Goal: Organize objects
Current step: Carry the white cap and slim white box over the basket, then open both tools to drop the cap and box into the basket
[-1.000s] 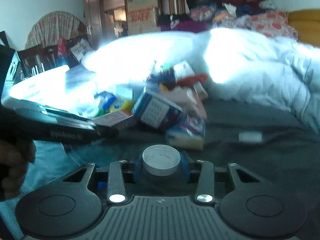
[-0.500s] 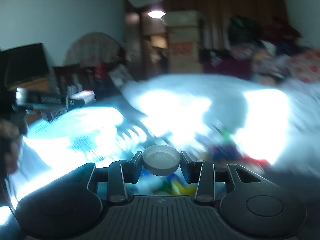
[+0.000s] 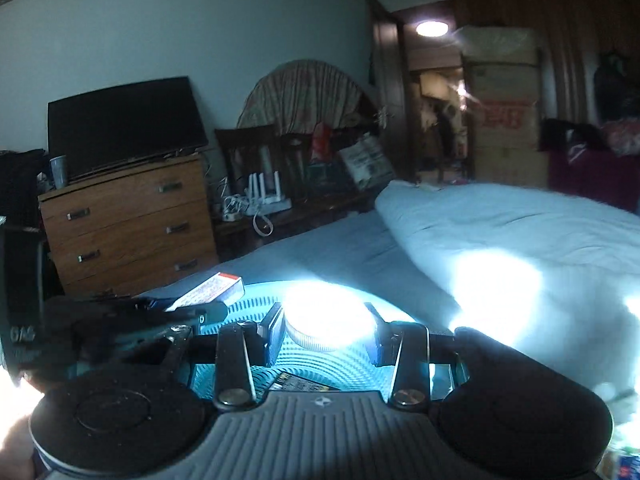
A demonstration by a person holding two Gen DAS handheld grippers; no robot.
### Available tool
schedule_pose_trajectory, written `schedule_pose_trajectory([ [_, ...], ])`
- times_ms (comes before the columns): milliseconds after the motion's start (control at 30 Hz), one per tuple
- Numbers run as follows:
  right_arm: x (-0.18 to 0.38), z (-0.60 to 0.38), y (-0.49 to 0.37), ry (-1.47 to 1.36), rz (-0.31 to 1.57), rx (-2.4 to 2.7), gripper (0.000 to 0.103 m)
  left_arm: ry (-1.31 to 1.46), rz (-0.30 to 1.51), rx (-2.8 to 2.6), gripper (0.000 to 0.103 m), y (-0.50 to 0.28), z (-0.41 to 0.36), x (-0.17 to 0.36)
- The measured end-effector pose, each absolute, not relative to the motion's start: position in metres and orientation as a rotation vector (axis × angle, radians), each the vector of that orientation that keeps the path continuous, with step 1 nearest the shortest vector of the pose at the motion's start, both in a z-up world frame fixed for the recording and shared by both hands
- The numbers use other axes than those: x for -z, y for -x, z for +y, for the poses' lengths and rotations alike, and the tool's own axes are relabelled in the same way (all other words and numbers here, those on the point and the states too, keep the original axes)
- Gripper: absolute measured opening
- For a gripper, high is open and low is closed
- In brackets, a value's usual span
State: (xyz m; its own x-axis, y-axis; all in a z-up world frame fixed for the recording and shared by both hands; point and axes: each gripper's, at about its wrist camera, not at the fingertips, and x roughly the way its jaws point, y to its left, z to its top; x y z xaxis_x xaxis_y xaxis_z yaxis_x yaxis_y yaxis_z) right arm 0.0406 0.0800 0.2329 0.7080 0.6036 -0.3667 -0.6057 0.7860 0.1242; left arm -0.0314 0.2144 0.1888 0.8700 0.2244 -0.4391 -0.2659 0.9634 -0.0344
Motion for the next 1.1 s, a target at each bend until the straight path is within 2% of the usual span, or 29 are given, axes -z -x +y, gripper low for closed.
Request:
schedule_pose_trajectory([
  [333,-0.217,0.14,-0.071,0.052,0.471,-0.697,0.042,0.117,0.514,-0.28,0.031,0.026,0.24,-0.166],
  [833,-0.203,0.152,-0.084,0.056,0.487,-0.689,0.043,0.116,0.539,-0.309,0.032,0.018,0.248,-0.159],
  [900,-0.201,0.151,-0.085,0.056,0.487,-0.685,0.049,0.108,0.539,-0.326,0.038,0.018,0.248,-0.158],
  [933,-0.2,0.15,-0.085,0.054,0.483,-0.685,0.058,0.102,0.537,-0.334,0.041,0.019,0.247,-0.159],
  [1000,-0.201,0.147,-0.084,0.055,0.466,-0.679,0.067,0.096,0.529,-0.344,0.053,0.021,0.247,-0.16],
  [1033,-0.202,0.146,-0.082,0.056,0.46,-0.675,0.068,0.091,0.526,-0.352,0.056,0.022,0.246,-0.16],
  [1100,-0.204,0.142,-0.08,0.051,0.449,-0.673,0.072,0.084,0.518,-0.365,0.07,0.023,0.244,-0.163],
])
